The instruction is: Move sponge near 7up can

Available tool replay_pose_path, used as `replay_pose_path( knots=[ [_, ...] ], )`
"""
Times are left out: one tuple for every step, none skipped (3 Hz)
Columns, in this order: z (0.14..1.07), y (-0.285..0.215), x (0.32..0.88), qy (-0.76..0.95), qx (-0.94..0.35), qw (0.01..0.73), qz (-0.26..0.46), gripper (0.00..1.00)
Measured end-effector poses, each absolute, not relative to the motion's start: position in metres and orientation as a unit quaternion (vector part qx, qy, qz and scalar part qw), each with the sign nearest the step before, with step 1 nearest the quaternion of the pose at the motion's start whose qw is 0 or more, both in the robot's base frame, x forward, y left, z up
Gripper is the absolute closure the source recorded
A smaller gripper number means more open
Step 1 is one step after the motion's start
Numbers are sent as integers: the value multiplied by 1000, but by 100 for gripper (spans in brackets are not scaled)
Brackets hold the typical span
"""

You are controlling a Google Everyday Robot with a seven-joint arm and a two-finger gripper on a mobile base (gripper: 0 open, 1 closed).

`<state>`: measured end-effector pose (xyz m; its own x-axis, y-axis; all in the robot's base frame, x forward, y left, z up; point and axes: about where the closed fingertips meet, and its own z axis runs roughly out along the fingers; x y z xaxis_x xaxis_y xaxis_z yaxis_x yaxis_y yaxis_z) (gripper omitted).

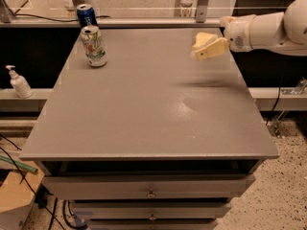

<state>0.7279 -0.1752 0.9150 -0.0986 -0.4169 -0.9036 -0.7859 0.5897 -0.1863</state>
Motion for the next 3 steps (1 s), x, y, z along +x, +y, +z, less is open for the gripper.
replay_pose_path(
  knots=[
    [901,-180,756,727,-387,539,177,0],
    [880,-191,785,743,-341,545,185,0],
    [867,-195,798,750,-319,545,195,0]
  ],
)
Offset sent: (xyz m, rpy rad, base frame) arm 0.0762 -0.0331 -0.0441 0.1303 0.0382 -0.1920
